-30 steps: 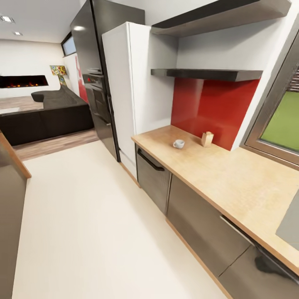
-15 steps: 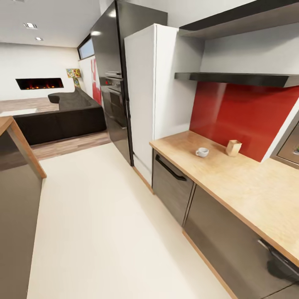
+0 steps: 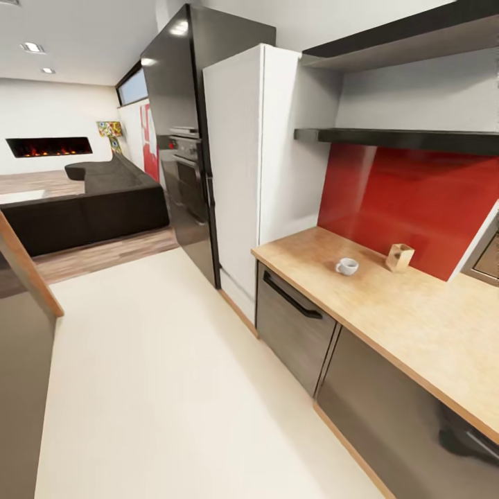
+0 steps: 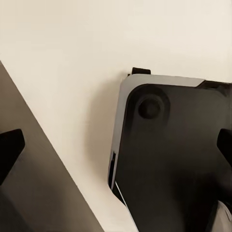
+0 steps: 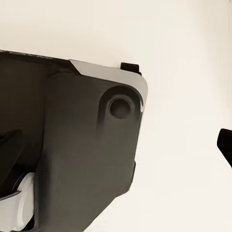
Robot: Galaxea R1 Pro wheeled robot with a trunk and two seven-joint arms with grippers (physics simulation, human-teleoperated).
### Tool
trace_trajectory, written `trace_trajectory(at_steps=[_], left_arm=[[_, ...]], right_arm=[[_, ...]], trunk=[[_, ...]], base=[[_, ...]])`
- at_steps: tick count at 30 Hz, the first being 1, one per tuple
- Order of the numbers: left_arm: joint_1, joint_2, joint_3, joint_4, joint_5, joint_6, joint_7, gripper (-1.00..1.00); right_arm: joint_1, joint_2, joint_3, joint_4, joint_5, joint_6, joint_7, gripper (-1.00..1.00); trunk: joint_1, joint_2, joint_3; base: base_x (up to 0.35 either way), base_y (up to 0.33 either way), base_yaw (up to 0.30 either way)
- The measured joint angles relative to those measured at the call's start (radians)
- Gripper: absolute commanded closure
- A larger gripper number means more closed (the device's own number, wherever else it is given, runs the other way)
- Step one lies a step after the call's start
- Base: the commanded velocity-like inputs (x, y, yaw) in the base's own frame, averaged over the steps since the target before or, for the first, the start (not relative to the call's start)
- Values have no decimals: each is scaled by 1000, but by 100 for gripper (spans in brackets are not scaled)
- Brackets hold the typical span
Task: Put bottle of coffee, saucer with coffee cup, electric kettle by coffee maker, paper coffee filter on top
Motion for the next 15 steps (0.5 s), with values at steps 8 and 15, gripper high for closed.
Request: trace_trajectory(at_steps=[8,15], left_arm=[[0,0,0,0,0,0,0,-100],[0,0,0,0,0,0,0,-100]], right_arm=[[0,0,0,0,0,0,0,-100],[0,-1,0,0,0,0,1,-100]], trunk=[[0,0,10],[0,0,18]], base=[[286,212,-224],[284,229,-230]])
